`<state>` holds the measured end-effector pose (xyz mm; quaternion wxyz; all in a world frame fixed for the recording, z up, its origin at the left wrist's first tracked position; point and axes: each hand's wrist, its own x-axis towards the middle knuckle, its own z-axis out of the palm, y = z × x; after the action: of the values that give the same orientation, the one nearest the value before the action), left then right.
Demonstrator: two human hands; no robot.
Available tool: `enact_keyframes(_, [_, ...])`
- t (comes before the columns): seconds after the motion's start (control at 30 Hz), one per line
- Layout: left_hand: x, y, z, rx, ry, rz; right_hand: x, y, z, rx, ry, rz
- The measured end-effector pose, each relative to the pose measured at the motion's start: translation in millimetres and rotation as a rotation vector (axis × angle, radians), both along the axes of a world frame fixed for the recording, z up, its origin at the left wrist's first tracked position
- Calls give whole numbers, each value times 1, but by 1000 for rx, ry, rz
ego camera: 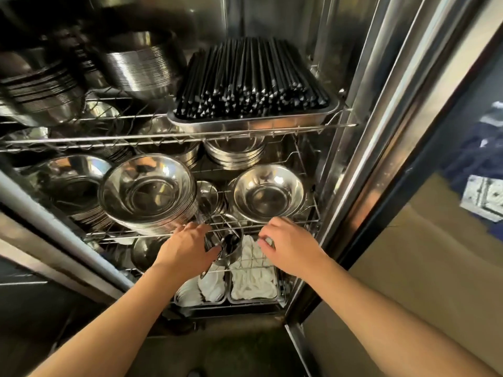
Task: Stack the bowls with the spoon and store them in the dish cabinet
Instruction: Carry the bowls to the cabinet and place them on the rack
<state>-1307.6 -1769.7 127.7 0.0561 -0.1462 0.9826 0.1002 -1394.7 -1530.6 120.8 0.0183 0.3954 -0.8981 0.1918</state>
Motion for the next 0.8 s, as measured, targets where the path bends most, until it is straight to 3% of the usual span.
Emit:
enact_keyframes(0.17, [-27,22,20,76,142,-86,-17,16,26,-93,50,-182])
enact_keyframes(0.43, [-66,44,24,-70,154,-165,-35,0,34,11,-282,-465])
enact_keyframes(0.8, [-67,33,8,-107,99,-143,-44,-13,39,16,-274,-423])
